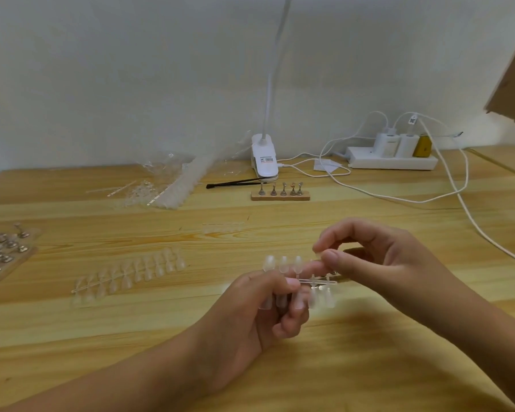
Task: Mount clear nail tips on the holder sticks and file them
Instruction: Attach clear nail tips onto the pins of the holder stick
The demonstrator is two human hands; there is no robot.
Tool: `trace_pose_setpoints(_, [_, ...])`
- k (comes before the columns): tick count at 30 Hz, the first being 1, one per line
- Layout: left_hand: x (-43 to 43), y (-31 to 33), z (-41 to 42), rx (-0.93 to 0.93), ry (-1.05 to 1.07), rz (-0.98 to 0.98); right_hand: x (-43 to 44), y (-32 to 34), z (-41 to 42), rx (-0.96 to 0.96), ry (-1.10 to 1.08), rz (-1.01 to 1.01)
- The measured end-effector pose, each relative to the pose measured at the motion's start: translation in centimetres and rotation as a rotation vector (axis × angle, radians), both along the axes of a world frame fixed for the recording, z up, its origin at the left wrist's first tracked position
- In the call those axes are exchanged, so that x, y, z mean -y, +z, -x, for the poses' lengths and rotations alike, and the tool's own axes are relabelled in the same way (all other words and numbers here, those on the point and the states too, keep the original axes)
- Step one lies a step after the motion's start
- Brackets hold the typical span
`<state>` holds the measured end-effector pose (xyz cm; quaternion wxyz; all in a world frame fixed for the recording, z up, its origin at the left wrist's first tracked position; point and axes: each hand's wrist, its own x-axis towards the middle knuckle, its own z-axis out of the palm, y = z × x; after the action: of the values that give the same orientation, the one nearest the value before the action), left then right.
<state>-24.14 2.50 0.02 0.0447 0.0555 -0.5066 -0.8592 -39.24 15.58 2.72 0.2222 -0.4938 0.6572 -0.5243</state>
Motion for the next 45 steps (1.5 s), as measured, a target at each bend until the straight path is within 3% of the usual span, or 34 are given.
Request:
trace_pose_setpoints(3, [0.2,-0.3,0.2,-0.007,0.015,-0.035,0.0,0.1,0.1,-0.170,-0.005,0.021])
trace_pose_setpoints(7, [0.4,-0.5,0.3,0.007,0.034,-0.045,0.1,0.0,0.5,-0.139,0.008,0.043])
trace_pose_setpoints(10, [0.1,-0.3,0.0,0.041,-0.049,0.188,0.1,-0.3,1.0,-0.047,-0.003,0.060])
trace_pose_setpoints(13, [0.0,-0.6,-0.5,0.020,-0.185,0.571,0.3,-1.0,1.7,-0.207,-0.090,0.071])
trace_pose_setpoints(15, [-0.1,-0.7,-0.6,0.001,-0.239,0.667,0.7,-1.7,2.0,-0.316,-0.114,0.043])
trace_pose_setpoints(20, [-0.1,-0.7,-0.3,0.015,-0.228,0.653,1.3,-2.9,2.4,-0.417,-0.107,-0.013])
trace_pose_setpoints(32, [-0.1,-0.9,-0.1,0.032,-0.239,0.640,1.6,-3.3,2.7,-0.451,-0.094,-0.079])
trace_pose_setpoints(38, [0.1,-1.1,0.2,0.040,-0.203,0.579,1.5,-3.0,2.5,-0.594,-0.104,-0.111])
trace_pose_setpoints(45, [-0.1,-1.1,0.6,0.019,-0.090,0.383,0.2,-0.6,1.9,-0.243,-0.129,0.057])
